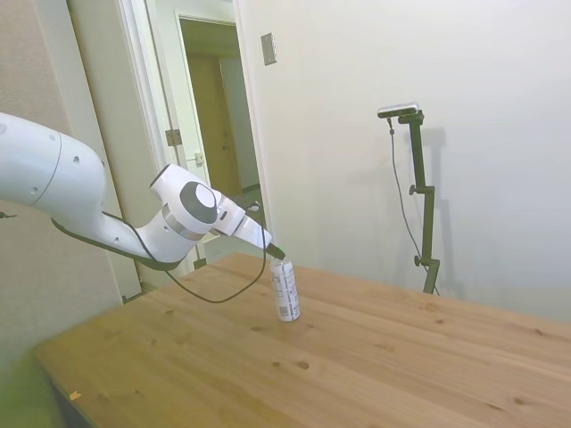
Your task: Stand the water bottle
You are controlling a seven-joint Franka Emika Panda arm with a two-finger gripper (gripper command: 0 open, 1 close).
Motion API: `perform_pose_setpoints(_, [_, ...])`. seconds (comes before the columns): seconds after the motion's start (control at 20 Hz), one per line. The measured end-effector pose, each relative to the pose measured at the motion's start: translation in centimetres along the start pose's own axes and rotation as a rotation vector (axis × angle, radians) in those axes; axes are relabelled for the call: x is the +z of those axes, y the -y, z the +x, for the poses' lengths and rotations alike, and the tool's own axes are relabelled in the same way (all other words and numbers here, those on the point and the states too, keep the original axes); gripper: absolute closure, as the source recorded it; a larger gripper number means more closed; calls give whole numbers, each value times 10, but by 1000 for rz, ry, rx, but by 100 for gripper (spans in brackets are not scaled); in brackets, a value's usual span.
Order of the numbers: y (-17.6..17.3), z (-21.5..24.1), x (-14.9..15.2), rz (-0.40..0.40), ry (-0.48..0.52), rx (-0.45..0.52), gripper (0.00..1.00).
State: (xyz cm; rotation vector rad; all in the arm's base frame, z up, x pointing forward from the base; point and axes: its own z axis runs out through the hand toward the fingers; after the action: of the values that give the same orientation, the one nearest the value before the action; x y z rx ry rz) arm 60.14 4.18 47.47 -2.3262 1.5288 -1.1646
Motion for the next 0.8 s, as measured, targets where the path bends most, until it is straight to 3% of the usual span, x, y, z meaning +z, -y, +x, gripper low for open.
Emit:
perform_pose_setpoints(0.4, [8, 13, -20, 20, 44, 23, 0])
perform_pose_setpoints(0.55, [17, 5, -37, 9, 135, -11, 0])
perform_pose_setpoints(0.8, [10, -1, -66, -98, 301, -113, 0])
